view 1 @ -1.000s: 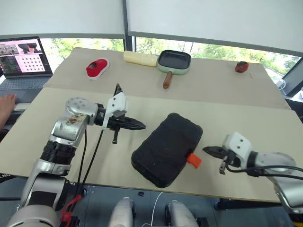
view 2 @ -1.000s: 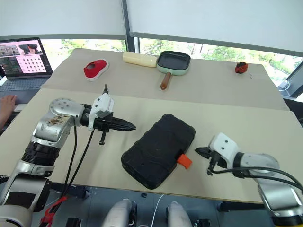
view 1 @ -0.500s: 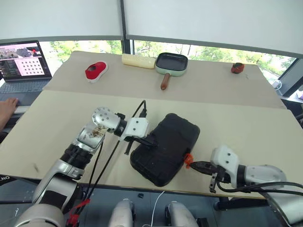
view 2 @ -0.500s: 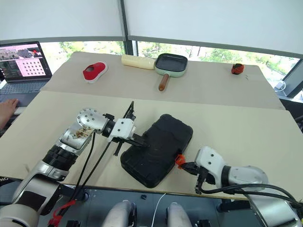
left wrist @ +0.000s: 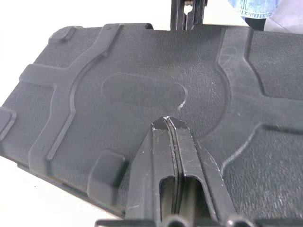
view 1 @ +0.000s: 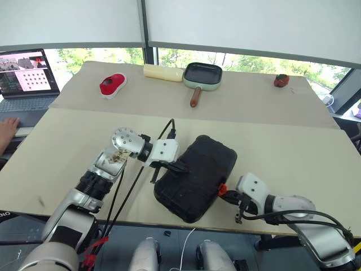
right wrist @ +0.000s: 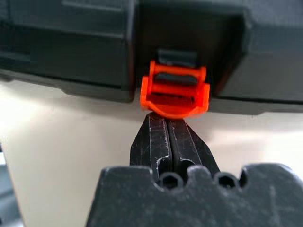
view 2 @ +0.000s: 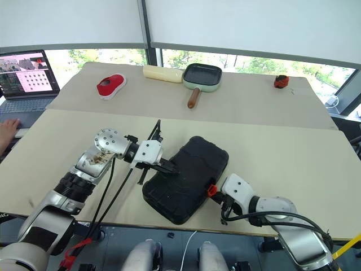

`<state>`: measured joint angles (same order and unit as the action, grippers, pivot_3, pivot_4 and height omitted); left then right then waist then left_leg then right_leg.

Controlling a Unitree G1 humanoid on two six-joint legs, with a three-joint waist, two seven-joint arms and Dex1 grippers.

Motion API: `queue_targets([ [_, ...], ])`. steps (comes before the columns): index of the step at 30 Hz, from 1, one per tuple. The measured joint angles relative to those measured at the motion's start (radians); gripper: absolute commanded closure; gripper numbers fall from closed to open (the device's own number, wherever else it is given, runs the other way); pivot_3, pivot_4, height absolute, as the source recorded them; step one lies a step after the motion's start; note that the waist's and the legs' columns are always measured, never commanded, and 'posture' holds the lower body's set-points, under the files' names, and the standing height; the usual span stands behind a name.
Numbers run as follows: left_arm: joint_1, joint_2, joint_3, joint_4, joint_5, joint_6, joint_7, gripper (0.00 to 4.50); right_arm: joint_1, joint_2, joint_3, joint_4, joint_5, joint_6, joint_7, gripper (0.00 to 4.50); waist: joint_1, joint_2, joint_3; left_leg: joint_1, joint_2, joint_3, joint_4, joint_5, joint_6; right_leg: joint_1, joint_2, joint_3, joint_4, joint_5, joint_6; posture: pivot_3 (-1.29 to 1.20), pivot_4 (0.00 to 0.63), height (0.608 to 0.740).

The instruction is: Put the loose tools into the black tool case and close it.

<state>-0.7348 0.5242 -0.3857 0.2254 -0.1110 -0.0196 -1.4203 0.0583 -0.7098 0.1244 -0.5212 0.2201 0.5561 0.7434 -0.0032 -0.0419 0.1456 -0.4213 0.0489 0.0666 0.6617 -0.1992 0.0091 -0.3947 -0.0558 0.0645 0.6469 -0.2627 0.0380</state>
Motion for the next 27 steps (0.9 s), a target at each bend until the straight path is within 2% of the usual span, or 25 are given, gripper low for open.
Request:
queue_targets([
  [11, -0.031, -0.029, 0.0, 0.072, 0.034, -0.066, 0.007, 4.44, -0.013, 0.029, -0.15, -0.109, 0.187, 0.169, -0.003, 4.5, -0.011, 0.0, 0.0, 0.0, 0.0, 0.0, 0.0, 0.0, 0.0, -0.001, 0.0, 0.0, 0.0, 0.0, 0.0, 0.0, 0.15, 0.74],
  [15, -0.038, -0.068, -0.014, 0.083, 0.037, -0.072, 0.009, 4.44, -0.058, 0.028, -0.155, -0.201, 0.236, 0.172, 0.001, 4.5, -0.01, 0.0, 0.0, 0.0, 0.0, -0.001, 0.0, 0.0, 0.0, 0.0, 0.001, 0.0, 0.0, 0.0, 0.0, 0.0, 0.15, 0.74],
  [22, -0.032, -0.055, -0.007, 0.069, 0.034, -0.058, 0.009, 4.44, -0.046, -0.02, -0.145, -0.188, 0.234, 0.172, 0.008, 4.5, -0.009, 0.0, 0.0, 0.0, 0.0, -0.001, 0.0, 0.0, 0.0, 0.0, 0.0, 0.0, 0.0, 0.0, 0.0, 0.0, 0.15, 0.74],
  [24, -0.02, -0.034, 0.012, 0.048, 0.017, -0.009, 0.008, 3.95, -0.024, -0.051, -0.191, -0.187, 0.255, 0.173, 0.035, 3.92, -0.01, 0.0, 0.0, -0.001, 0.0, -0.001, 0.0, 0.0, 0.0, 0.0, 0.0, 0.0, 0.0, 0.0, 0.0, 0.0, 0.15, 0.74],
  [25, -0.01, -0.014, 0.026, 0.04, 0.002, 0.021, 0.008, 3.79, -0.006, -0.077, -0.229, -0.184, 0.273, 0.173, 0.056, 3.77, -0.012, 0.0, 0.0, 0.0, 0.0, -0.001, 0.0, 0.0, 0.0, 0.0, 0.0, 0.0, 0.0, 0.0, 0.0, 0.0, 0.15, 0.74],
  [26, 0.001, 0.015, 0.054, 0.033, -0.014, 0.061, 0.01, 3.34, 0.014, -0.108, -0.278, -0.175, 0.29, 0.173, 0.089, 3.31, -0.015, 0.0, 0.0, 0.0, 0.001, -0.001, -0.001, 0.0, 0.0, 0.0, 0.0, 0.0, 0.0, 0.0, 0.0, 0.0, 0.15, 0.74],
  [27, 0.016, 0.054, 0.086, 0.019, -0.035, 0.106, 0.014, 3.12, 0.034, -0.142, -0.334, -0.159, 0.315, 0.173, 0.128, 3.1, -0.018, 0.0, 0.0, 0.0, 0.001, -0.002, -0.001, 0.0, 0.0, -0.001, 0.0, 0.0, 0.0, 0.0, 0.0, 0.0, 0.15, 0.74],
])
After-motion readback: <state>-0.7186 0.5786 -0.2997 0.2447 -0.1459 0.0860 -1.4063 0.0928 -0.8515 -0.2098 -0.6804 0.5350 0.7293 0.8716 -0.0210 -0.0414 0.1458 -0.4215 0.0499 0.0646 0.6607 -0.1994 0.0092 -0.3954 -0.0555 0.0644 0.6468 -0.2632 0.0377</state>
